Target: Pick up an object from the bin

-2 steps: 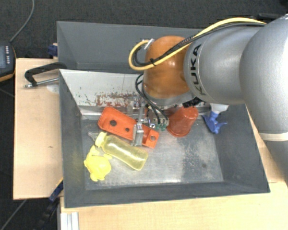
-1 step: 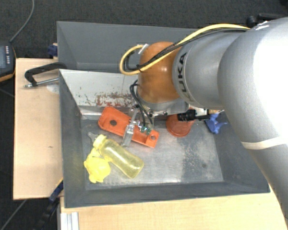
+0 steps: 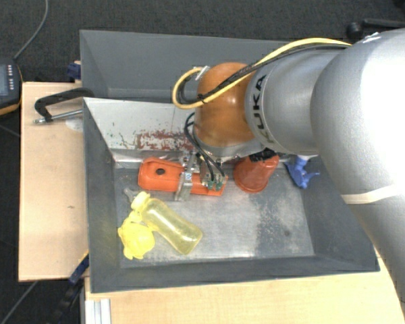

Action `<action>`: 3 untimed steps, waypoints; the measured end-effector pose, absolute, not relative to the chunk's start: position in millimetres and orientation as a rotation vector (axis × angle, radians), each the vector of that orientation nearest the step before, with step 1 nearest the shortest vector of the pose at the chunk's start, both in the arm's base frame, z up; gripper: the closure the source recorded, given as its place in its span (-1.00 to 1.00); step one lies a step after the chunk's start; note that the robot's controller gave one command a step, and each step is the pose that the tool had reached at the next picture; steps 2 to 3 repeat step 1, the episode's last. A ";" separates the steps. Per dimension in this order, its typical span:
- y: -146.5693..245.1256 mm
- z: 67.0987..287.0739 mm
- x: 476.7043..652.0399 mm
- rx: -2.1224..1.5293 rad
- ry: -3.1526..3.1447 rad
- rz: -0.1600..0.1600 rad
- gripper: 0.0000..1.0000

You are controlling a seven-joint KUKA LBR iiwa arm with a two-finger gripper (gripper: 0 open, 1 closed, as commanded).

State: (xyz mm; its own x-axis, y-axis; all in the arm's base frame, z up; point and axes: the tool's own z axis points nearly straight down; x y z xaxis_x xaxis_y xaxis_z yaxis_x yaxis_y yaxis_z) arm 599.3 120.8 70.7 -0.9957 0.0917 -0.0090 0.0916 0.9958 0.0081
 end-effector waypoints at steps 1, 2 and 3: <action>120.9 70.8 599.3 0.144 3.129 0.012 1.00; 120.9 70.8 599.3 0.144 3.129 0.012 1.00; 120.9 70.8 599.3 0.144 3.129 0.012 1.00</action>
Offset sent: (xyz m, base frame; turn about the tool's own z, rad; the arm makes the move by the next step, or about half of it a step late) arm 0.0002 0.0000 0.1002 0.0000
